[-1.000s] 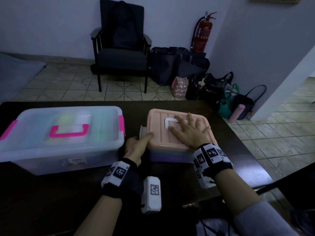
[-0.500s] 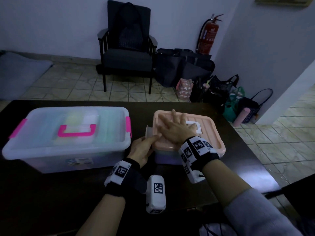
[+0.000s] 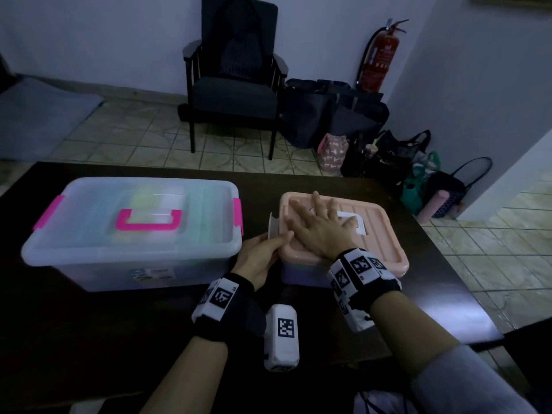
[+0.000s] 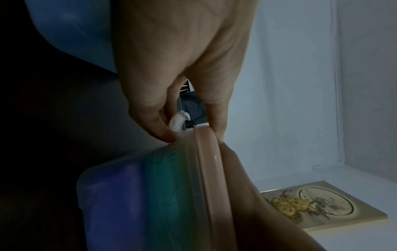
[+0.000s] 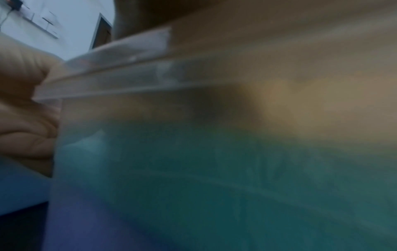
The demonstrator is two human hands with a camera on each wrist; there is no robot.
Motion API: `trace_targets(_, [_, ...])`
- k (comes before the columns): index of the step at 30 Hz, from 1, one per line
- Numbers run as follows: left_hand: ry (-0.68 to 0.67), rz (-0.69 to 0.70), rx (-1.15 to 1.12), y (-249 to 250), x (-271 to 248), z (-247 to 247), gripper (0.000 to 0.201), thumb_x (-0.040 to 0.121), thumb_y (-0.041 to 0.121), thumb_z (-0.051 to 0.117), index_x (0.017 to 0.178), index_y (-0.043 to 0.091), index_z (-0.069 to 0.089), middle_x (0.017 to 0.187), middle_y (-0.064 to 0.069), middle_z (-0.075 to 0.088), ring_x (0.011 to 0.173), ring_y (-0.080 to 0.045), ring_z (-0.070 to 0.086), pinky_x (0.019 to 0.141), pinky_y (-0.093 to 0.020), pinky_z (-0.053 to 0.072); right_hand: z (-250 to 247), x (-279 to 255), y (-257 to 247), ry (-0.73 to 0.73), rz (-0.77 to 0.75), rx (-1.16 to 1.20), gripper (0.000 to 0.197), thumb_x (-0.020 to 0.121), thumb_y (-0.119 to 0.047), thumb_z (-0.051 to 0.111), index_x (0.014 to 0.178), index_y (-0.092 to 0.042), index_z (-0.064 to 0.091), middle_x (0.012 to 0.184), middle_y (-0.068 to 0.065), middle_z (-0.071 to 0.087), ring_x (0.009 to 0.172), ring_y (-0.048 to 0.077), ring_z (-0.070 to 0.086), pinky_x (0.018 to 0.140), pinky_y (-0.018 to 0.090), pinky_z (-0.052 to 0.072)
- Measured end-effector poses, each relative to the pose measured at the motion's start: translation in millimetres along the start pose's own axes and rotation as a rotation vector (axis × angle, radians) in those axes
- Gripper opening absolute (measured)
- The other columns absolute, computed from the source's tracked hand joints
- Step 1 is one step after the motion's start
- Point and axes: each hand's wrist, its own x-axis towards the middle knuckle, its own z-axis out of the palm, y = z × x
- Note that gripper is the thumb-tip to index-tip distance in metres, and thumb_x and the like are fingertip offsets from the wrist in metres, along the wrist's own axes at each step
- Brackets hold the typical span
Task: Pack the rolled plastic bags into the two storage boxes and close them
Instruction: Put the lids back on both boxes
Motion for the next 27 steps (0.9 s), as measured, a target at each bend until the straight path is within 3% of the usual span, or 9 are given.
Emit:
trace_targets(5, [-0.017, -0.012, 0.035, -0.5, -0.4, -1.5, 0.024, 0.085, 0.002, 0.062, 0.108, -0.001, 0.063, 0.092, -0.013, 0.071, 0.080, -0.016, 0.069, 0.068, -0.022, 0.057, -0.6, 0.8, 5.5, -0.050, -0.020, -0.007, 0.058, 0.092, -0.063, 0.024, 0.145, -0.051, 0.003, 0.158, -0.004, -0.014, 0.143, 0.034, -0.015, 0.103, 0.071, -0.005])
trace_targets(8, [0.016, 0.002, 0.044, -2.2, 0.2, -0.5, 0.029, 0.084, 0.002, 0.063, 0.113, 0.001, 0.062, 0.100, -0.015, 0.070, 0.090, -0.021, 0.067, 0.076, -0.027, 0.054, 3.4, -1.8, 6.2, 0.033, -0.038, -0.005, 0.058, 0.091, -0.064, 0.025, 0.144, -0.050, 0.009, 0.159, -0.004, -0.008, 0.144, 0.032, -0.012, 0.104, 0.071, -0.003])
trace_targets(11, [0.044, -0.005, 0.038, -4.4, 1.8, -1.0, 0.032, 0.084, -0.002, 0.061, 0.116, -0.001, 0.061, 0.092, -0.012, 0.070, 0.082, -0.018, 0.068, 0.070, -0.025, 0.054, 10.2, -8.1, 6.0, 0.152, -0.057, -0.007, 0.058, 0.090, -0.063, 0.028, 0.145, -0.047, 0.017, 0.159, -0.003, -0.003, 0.145, 0.031, -0.007, 0.104, 0.070, -0.001])
trace_targets(14, [0.032, -0.002, 0.037, -3.1, -0.7, -0.2, 0.031, 0.085, -0.004, 0.058, 0.116, -0.002, 0.060, 0.083, -0.009, 0.070, 0.071, -0.014, 0.068, 0.063, -0.020, 0.056, 10.9, -8.8, 7.5, 0.159, -0.063, 0.014, 0.058, 0.090, -0.063, 0.030, 0.144, -0.046, 0.021, 0.159, -0.003, -0.001, 0.146, 0.028, -0.004, 0.105, 0.070, 0.000])
trace_targets(19, [0.065, 0.040, 0.128, -1.7, -1.8, 3.5, 0.038, 0.086, -0.001, 0.060, 0.123, 0.002, 0.058, 0.112, -0.017, 0.066, 0.101, -0.026, 0.064, 0.089, -0.032, 0.052, 5.3, -4.3, 7.6, 0.087, -0.043, 0.007, 0.059, 0.088, -0.064, 0.032, 0.144, -0.047, 0.021, 0.159, -0.006, 0.003, 0.146, 0.025, 0.001, 0.107, 0.068, 0.003])
trace_targets(24, [0.071, 0.100, 0.219, -2.1, -3.4, 4.2, 0.040, 0.083, 0.004, 0.064, 0.123, 0.008, 0.061, 0.110, -0.013, 0.068, 0.104, -0.024, 0.065, 0.098, -0.039, 0.049, 0.4, -3.2, 11.7, -0.008, -0.024, -0.024, 0.061, 0.089, -0.066, 0.027, 0.145, -0.049, 0.011, 0.159, -0.008, -0.004, 0.145, 0.026, 0.000, 0.108, 0.067, 0.004])
trace_targets(27, [0.107, 0.194, 0.372, -4.2, -4.2, 3.7, 0.030, 0.083, 0.008, 0.063, 0.109, 0.020, 0.068, 0.100, -0.004, 0.072, 0.099, -0.020, 0.066, 0.096, -0.041, 0.050, 1.4, -4.0, 11.2, -0.014, -0.023, -0.028, 0.061, 0.089, -0.066, 0.026, 0.145, -0.049, 0.009, 0.159, -0.008, -0.006, 0.146, 0.025, -0.003, 0.108, 0.067, 0.003])
